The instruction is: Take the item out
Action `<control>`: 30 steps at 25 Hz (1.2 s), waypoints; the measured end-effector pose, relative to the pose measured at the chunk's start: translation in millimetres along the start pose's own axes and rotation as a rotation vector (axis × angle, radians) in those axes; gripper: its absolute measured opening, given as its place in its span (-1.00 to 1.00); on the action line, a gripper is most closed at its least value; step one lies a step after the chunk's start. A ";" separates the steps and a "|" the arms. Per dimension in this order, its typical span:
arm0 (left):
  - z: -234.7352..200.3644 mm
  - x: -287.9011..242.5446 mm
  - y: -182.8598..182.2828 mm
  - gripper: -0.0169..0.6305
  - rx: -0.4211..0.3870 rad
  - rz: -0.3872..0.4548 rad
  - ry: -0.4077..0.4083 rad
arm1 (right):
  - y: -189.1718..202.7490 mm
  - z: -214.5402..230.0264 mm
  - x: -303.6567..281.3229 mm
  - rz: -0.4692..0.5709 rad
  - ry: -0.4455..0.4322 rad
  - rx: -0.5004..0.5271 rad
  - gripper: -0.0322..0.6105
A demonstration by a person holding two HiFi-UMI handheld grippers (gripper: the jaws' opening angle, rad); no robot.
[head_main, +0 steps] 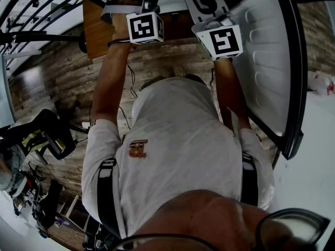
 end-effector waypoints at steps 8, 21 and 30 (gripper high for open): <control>9.6 11.1 -6.3 -0.87 -0.050 0.029 -0.042 | 1.7 -1.3 4.7 0.006 0.007 0.012 -0.80; 9.4 50.2 -13.2 -0.87 -0.086 0.066 -0.090 | -8.0 -11.3 19.4 -0.001 0.007 -0.015 -0.80; 10.7 66.1 -19.0 -0.87 -0.100 0.080 -0.099 | -13.2 -14.1 30.2 -0.003 0.014 -0.030 -0.80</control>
Point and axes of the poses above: the fingertips, and each gripper's own axes: x backward along the fingers, z to its right, y out of its underside, the point moved 3 cm from there along x, backward along the fingers, and after that the axes turned 11 degrees about y, right-handed, at the moved point
